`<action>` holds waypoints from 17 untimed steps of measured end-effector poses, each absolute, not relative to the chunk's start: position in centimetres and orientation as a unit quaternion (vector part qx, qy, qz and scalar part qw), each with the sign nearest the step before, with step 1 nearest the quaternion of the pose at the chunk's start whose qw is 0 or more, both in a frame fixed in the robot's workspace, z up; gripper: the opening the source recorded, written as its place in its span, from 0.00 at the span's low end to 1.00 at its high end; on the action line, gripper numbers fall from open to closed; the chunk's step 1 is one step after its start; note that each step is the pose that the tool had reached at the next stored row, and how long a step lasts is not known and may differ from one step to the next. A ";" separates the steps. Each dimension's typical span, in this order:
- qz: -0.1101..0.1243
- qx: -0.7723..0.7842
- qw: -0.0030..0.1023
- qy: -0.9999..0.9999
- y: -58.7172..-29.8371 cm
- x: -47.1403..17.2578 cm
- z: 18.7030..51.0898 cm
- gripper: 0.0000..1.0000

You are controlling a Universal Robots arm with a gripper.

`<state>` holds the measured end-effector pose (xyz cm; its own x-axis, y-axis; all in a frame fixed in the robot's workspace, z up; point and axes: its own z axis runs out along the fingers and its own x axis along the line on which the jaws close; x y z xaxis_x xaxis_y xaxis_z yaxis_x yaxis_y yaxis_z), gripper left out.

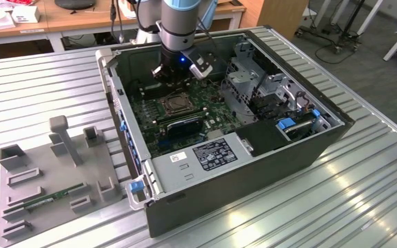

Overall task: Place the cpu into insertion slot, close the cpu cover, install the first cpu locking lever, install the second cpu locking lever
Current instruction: 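Install the first cpu locking lever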

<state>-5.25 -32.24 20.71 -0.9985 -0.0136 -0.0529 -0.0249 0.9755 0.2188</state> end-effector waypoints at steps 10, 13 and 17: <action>0.125 -0.009 0.026 0.992 -32.2 -5.3 20.8 0.11; 0.125 -0.009 0.026 0.992 -32.2 -5.3 20.8 0.11; 0.125 -0.009 0.026 0.992 -32.2 -5.3 21.0 0.11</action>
